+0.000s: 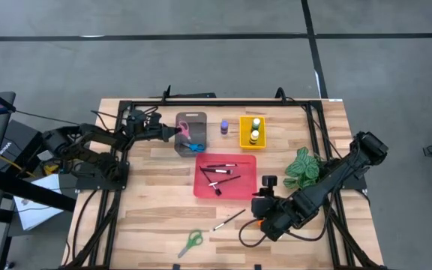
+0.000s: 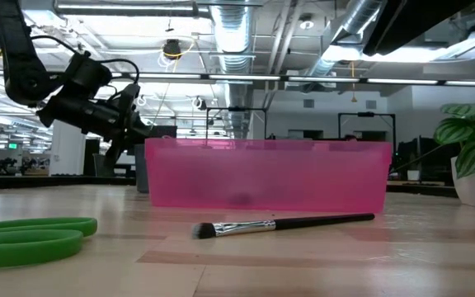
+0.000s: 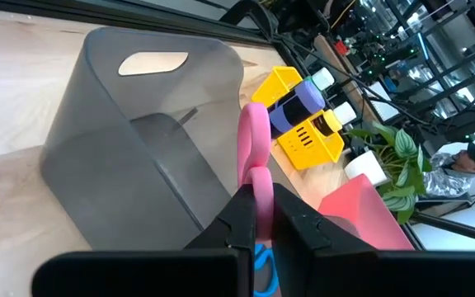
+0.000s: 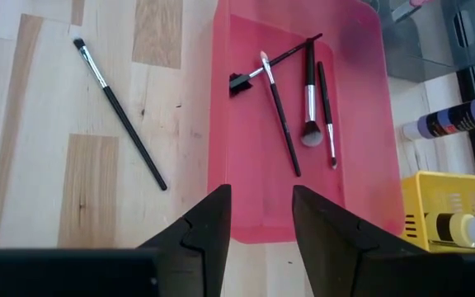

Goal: Pick & Place Paint Supplies
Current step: Put the pink scissors into the black bin

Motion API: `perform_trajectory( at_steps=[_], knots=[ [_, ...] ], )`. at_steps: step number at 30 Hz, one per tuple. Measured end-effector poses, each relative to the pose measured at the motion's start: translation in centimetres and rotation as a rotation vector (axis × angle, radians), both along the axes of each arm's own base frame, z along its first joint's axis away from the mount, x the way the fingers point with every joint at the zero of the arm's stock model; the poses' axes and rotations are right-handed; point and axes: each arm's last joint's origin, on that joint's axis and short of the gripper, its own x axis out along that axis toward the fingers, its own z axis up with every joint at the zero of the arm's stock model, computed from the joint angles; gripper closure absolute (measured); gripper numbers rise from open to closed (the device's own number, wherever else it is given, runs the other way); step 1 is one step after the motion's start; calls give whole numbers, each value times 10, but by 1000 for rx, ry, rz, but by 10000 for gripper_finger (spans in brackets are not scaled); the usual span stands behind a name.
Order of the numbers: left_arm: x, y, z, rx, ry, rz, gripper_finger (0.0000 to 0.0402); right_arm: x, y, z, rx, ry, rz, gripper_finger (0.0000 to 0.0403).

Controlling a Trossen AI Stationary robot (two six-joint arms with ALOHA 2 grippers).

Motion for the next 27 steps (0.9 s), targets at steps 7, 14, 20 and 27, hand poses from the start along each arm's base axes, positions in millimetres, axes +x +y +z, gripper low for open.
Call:
perform_trajectory(
  at_steps=[7, 14, 20, 27],
  knots=[
    [0, 0, 2, 19, -15, 0, 386, 0, 0, 0, 0, 0, 0, 278],
    [0, 1, 2, 21, -13, 5, 381, 0, 0, 0, 0, 0, 0, 278],
    [3, -1, 2, 41, 3, 41, 362, 0, 0, 0, 1, 0, 0, 278],
    [6, -3, 2, 68, 8, 31, 351, 0, 0, 0, 1, 1, 2, 278]
  ],
)
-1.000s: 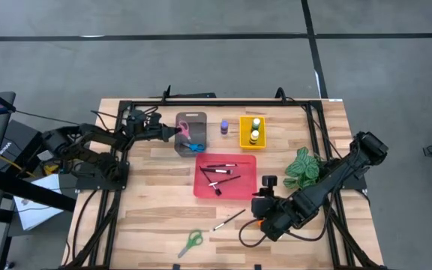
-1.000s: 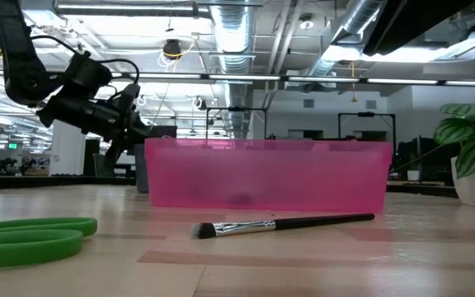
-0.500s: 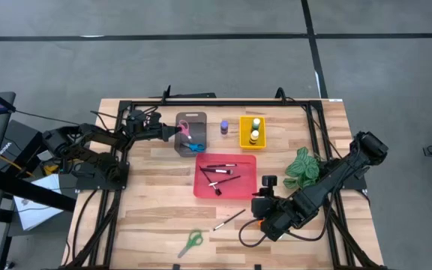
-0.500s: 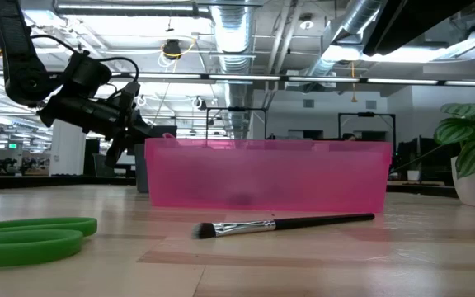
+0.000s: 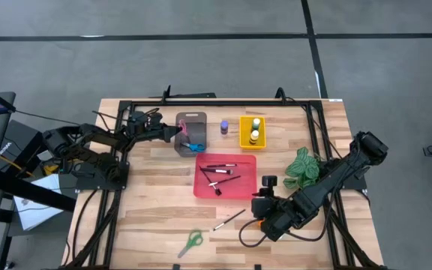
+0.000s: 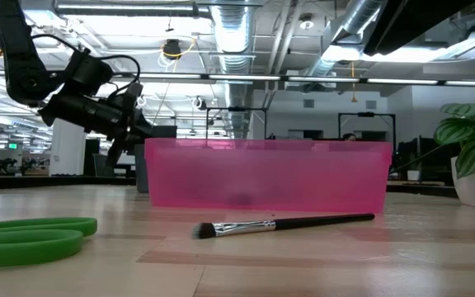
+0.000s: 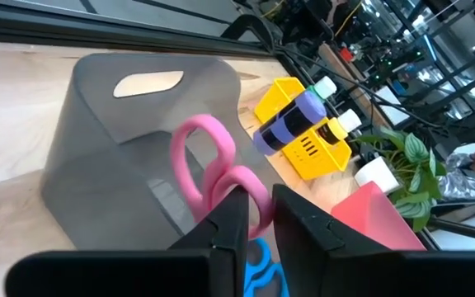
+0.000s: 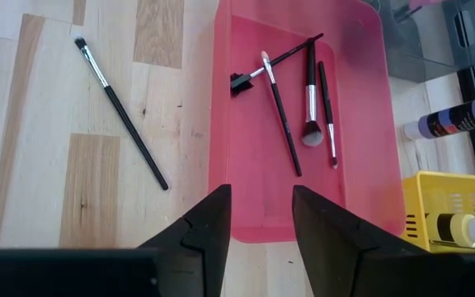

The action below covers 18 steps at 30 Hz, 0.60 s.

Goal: Pick & Place Paint Supplies
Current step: Put the pink scissors into the black bin

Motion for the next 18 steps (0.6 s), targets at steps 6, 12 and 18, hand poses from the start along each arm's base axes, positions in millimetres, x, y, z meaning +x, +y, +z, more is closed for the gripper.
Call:
perform_trajectory(
  at_steps=[6, 12, 18],
  knots=[
    [0, 1, 2, 18, -18, 2, 350, -1, -1, 0, 3, 2, -13, 278],
    [1, 1, 4, 28, -26, 7, 350, -1, -1, 0, 4, 3, -14, 278],
    [1, 1, 4, 33, -30, 9, 350, -1, -1, 0, 4, 3, -14, 278]
  ],
)
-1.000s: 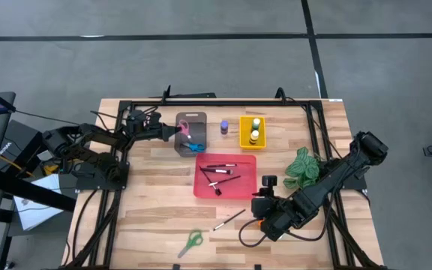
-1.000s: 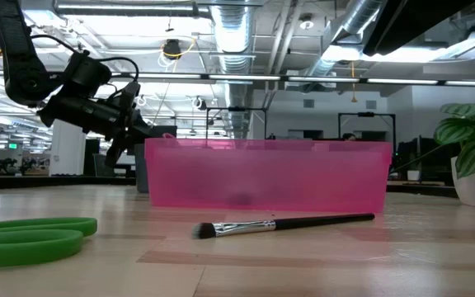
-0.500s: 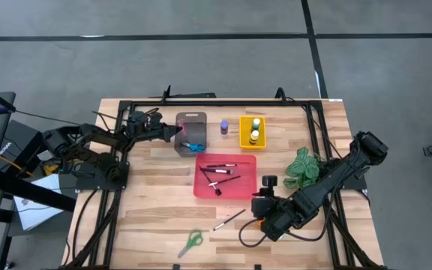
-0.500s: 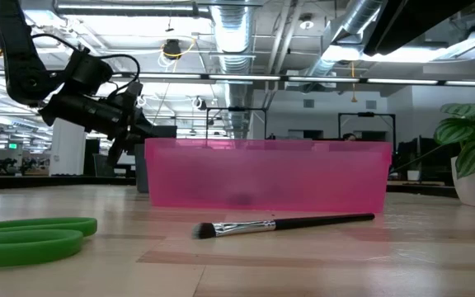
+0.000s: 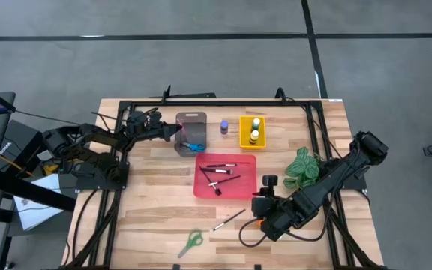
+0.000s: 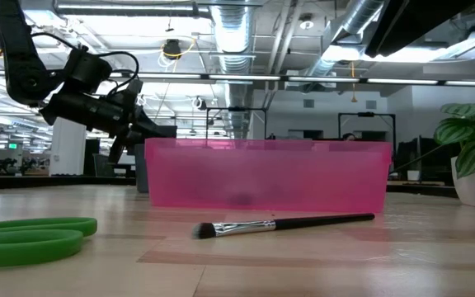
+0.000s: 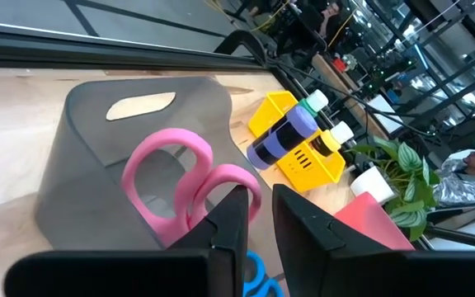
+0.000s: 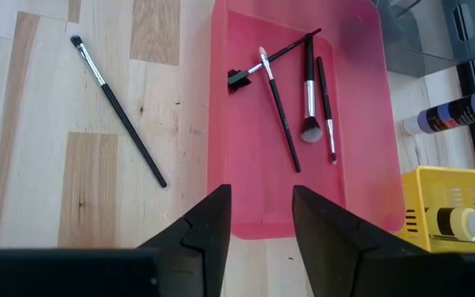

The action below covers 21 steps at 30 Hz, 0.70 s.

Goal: Pick & Place Paint Supplies
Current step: Put the pink scissors into the black bin

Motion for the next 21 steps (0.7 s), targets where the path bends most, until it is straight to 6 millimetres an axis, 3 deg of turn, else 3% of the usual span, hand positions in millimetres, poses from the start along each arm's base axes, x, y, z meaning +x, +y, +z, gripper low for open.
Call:
perform_trajectory(
  at_steps=[13, 21],
  knots=[
    [0, 1, 0, 7, 1, 25, 341, 0, 0, 0, 2, 0, -6, 278],
    [4, -3, 3, 38, -8, 43, 240, 0, 0, 0, 3, 0, -6, 278]
  ],
)
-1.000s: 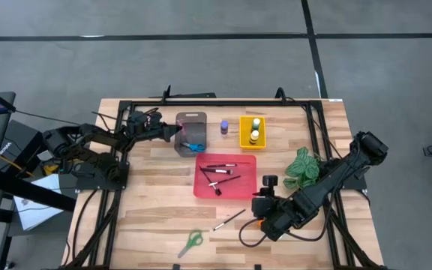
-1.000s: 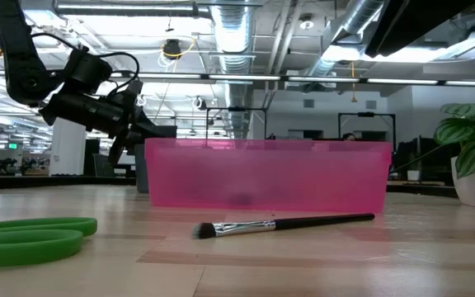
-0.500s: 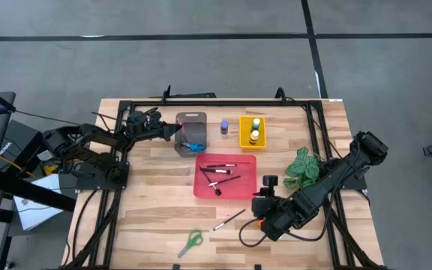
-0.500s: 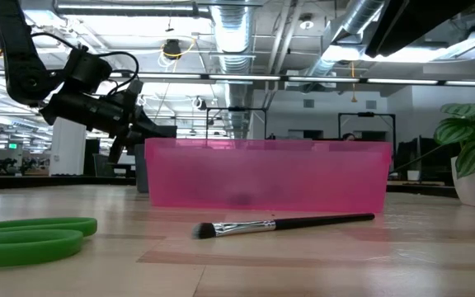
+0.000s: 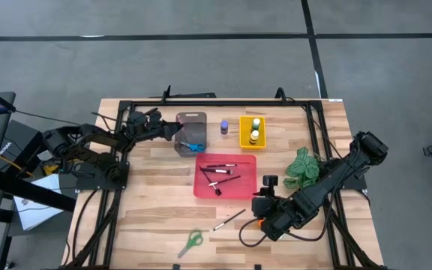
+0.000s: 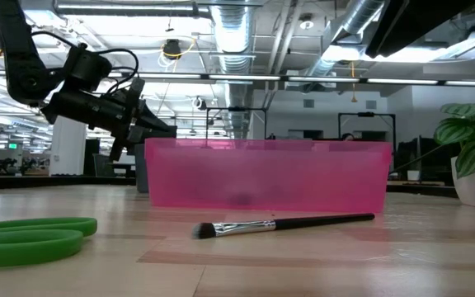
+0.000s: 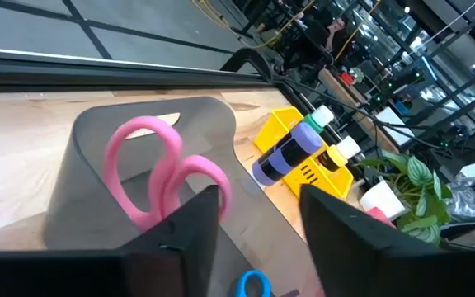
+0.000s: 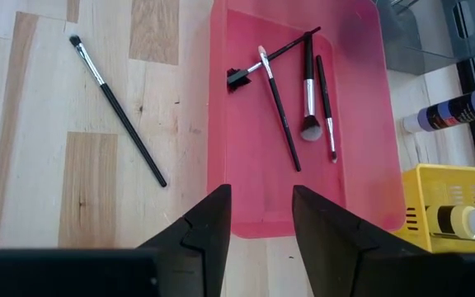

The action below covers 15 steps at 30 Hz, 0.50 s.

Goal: Pick & Place Paint Supplies
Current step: Put the pink scissors into the black bin, then put the orange paint bottle into the yellow bin

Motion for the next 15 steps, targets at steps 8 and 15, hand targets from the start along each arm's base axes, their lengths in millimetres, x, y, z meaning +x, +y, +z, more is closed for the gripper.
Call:
perform_trajectory(
  at_steps=[8, 15],
  knots=[
    [0, 0, 0, 1, 1, 1, 161, 0, 0, 0, 0, 0, 0, 278],
    [0, 0, 0, 5, 4, 14, 149, 0, 0, 0, -2, 4, 0, 278]
  ],
)
